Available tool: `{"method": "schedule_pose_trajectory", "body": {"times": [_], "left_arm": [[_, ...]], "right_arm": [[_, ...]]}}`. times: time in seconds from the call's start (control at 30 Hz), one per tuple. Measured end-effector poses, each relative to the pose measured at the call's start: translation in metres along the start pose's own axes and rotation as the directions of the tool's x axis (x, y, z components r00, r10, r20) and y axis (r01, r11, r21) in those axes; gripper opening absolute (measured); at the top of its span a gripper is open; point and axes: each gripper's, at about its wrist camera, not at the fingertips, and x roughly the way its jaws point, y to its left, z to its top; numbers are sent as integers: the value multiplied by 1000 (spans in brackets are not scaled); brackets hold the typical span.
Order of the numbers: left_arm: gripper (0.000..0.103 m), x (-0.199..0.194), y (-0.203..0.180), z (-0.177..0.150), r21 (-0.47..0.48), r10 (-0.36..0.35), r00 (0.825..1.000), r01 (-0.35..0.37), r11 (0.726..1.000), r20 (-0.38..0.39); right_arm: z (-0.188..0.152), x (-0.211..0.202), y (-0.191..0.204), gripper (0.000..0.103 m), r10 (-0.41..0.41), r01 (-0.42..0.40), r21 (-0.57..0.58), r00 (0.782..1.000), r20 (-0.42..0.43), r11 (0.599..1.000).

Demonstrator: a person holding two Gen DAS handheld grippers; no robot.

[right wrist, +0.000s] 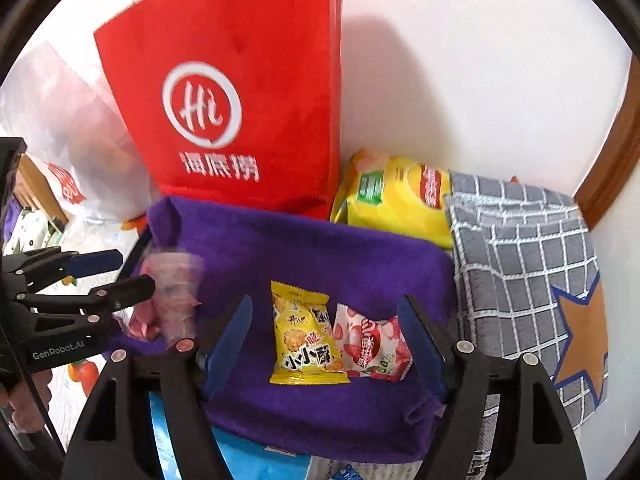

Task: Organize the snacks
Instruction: 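Open the right tool to drop the chip bag while the left tool releases the candy stick, then move both tools back toward the remaining snacks on the sheet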

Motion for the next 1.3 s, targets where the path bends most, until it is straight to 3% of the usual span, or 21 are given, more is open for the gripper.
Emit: {"method": "schedule_pose_trajectory", "body": {"times": [0.07,0.33,0.5,0.57,0.67,0.83,0.97,1.1,1.3], "left_arm": [[59,-7,0,1,-10,3,1000,-3,1000,22],[62,-35,-12,2,2,29,996,-29,1000,88],[67,-59,-20,-2,30,20,991,-24,999,131],[68,-67,-24,-5,61,34,989,-43,997,143],[68,-83,-30,-10,93,47,984,-64,994,171],[68,-108,-38,-18,101,36,980,-57,993,198],[68,-128,-44,-38,138,-11,976,-19,990,219],[68,-135,-44,-58,141,3,976,-34,989,216],[68,-129,-30,-91,114,-20,986,1,993,163]], "right_arm": [[-2,-7,-2,75,-3,2,14,1000,17,1000],[-29,-32,0,75,28,-26,41,999,-46,999],[-56,-61,3,79,-34,36,34,998,-62,999],[-69,-75,2,85,-43,46,51,997,-57,998],[-86,-90,-2,85,-54,58,68,997,-63,996],[-119,-124,-7,85,-67,63,106,997,34,992],[-141,-143,-10,85,-52,39,152,995,87,988],[-157,-146,-10,85,-37,24,164,996,79,986],[-171,-134,-5,85,-51,47,161,999,19,986]]}}
